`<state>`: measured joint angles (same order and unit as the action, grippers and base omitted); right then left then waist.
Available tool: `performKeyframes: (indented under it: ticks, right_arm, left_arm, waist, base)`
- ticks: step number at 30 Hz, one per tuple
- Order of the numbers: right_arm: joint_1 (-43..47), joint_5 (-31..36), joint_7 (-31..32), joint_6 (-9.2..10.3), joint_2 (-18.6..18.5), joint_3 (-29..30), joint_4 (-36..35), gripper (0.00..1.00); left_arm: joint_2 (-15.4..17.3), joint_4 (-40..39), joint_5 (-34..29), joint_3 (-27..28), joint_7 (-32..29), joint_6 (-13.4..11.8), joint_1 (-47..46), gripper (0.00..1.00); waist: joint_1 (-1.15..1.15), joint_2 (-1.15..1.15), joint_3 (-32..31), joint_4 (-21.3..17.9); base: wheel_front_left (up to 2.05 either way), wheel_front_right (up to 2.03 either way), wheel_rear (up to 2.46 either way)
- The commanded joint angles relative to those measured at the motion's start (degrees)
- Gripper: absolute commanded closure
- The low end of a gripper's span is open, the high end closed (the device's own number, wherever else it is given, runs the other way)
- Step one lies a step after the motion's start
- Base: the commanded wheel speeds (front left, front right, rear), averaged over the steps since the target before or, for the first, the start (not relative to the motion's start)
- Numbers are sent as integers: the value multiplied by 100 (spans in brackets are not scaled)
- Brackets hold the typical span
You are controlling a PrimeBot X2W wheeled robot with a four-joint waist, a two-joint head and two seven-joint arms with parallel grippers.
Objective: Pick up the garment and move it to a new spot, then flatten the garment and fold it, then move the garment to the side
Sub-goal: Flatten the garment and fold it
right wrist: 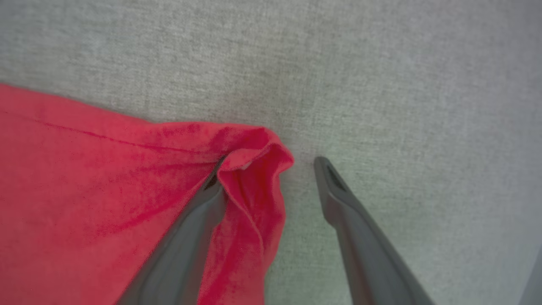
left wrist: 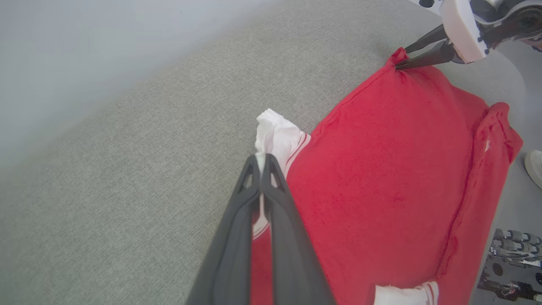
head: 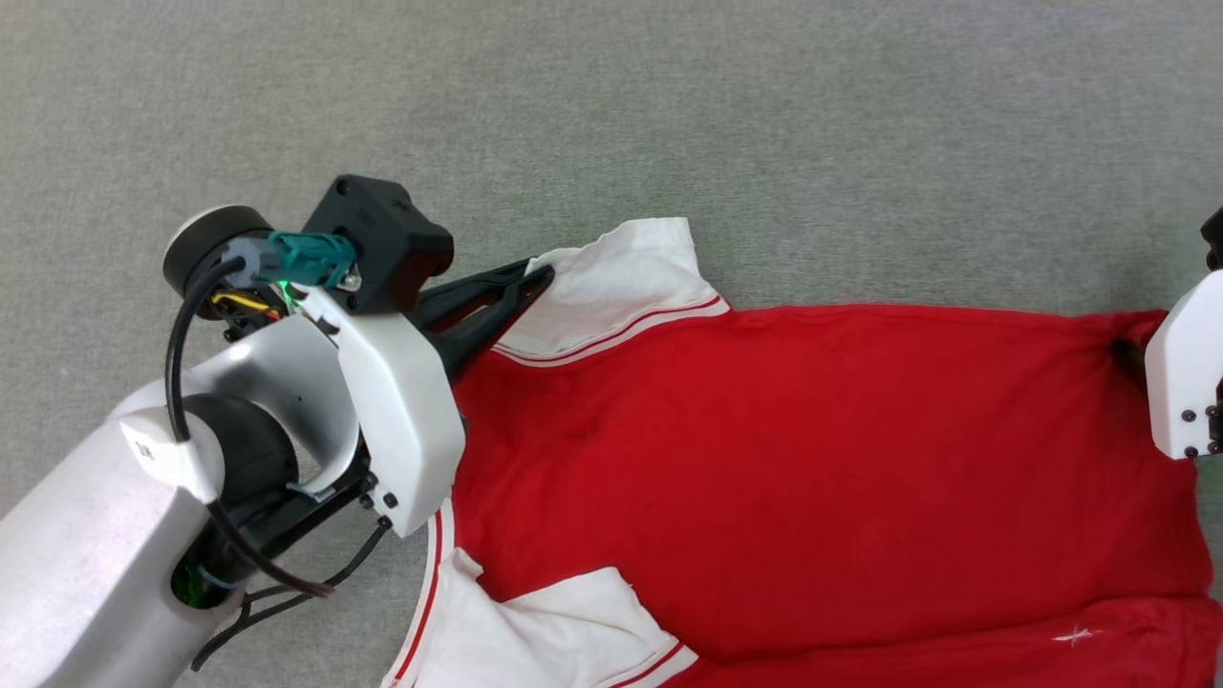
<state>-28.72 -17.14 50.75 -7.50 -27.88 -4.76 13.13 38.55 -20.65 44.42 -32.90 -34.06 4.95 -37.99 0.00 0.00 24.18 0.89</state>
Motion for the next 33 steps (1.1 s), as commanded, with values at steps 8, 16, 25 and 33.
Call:
performKeyframes:
  ticks: [8,16,25,33]
  right_arm:
    - [169,-216,-18,-6,40,-541,544,100]
    - [201,-444,-476,-4,25,-177,574,100]
    - [723,-914,-1009,2,5,248,92,100]
    - [1791,-1220,-1213,2,70,763,-638,100]
  left_arm:
    - [-65,60,-73,-32,268,4,166,100]
    - [-30,391,-12,80,620,-93,516,100]
    - [11,502,202,226,1021,-305,1219,100]
    - [252,247,371,278,1224,-578,2176,100]
  waist:
    - [0,0,63,198]
    - [0,0,-400,83]
    - [0,0,-1049,35]
    - [0,0,-1455,92]
  base:
    - [0,0,0]
    - [0,0,0]
    - [0,0,0]
    - [0,0,0]
